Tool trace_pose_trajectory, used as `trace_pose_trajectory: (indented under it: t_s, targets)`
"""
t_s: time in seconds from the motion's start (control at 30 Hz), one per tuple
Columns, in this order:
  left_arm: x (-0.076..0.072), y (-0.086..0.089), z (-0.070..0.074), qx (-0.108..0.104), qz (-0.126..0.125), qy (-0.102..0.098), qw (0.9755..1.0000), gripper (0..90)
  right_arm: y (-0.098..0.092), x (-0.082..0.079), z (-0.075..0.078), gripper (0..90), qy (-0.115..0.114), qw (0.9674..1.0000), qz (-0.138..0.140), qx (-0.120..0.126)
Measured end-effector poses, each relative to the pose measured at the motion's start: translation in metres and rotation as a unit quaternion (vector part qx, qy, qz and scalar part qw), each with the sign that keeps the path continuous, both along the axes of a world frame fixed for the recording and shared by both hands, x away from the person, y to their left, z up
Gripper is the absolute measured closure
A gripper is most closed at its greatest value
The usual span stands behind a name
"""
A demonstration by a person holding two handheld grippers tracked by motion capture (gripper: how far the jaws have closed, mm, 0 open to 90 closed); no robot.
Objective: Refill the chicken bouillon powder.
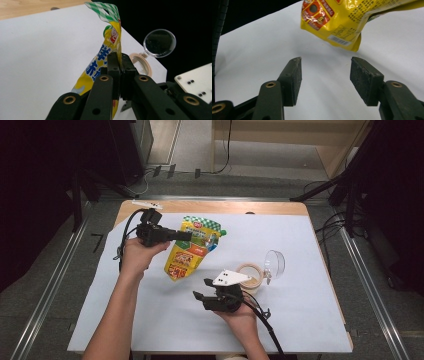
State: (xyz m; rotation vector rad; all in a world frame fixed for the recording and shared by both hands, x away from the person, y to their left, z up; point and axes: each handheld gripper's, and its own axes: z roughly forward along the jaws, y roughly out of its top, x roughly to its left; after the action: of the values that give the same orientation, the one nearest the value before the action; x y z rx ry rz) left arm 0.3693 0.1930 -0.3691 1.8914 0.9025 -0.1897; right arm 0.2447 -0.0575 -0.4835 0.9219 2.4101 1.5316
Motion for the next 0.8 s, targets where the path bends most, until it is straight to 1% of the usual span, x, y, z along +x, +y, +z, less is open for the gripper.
trace_pose_trajectory:
  t_s: [0.13,0.17,0.2,0.23,0.27,0.3,0.37,0.5,0.6,0.7,0.8]
  targets:
    - [0.005,0.004,-0.004,0.0,0.019,-0.02,0.9996,89.1,0.0,0.0,0.0,44.1,0.0,1.0,0.001,0.0]
    - [0.006,0.004,-0.006,0.0,0.023,-0.022,0.9995,88.6,0.0,0.0,0.0,44.1,0.001,1.0,0.0,-0.001]
    - [0.008,0.005,-0.009,0.0,0.026,-0.018,0.9995,88.0,0.0,0.0,0.0,44.1,0.003,1.0,0.0,-0.001]
    - [0.009,0.006,-0.013,0.004,0.03,-0.013,0.9995,87.8,0.0,0.0,0.0,44.1,0.003,1.0,0.0,-0.002]
    - [0.01,0.007,-0.015,0.002,0.032,-0.01,0.9995,87.9,-0.001,0.0,0.0,44.1,0.003,1.0,0.001,-0.003]
    - [0.011,0.009,-0.017,-0.013,0.029,-0.005,0.9995,88.1,-0.001,-0.001,0.001,44.1,0.004,1.0,0.002,-0.003]
    - [0.01,0.01,-0.016,-0.006,0.033,-0.012,0.9994,88.2,-0.003,0.0,0.002,44.1,0.002,1.0,0.002,-0.003]
    - [0.007,0.012,-0.013,0.009,0.032,-0.015,0.9993,87.8,-0.009,0.002,0.005,44.1,0.001,1.0,0.003,0.0]
    - [0.004,0.014,-0.012,0.011,0.033,-0.016,0.9993,87.4,-0.013,0.002,0.008,44.4,0.0,1.0,0.005,-0.004]
    - [0.002,0.017,-0.013,0.005,0.033,-0.012,0.9994,86.8,-0.017,0.003,0.012,44.9,-0.001,0.9999,0.009,-0.01]
    - [0.0,0.02,-0.013,0.004,0.034,-0.012,0.9994,86.0,-0.022,0.004,0.015,45.4,0.006,0.9999,0.015,-0.005]
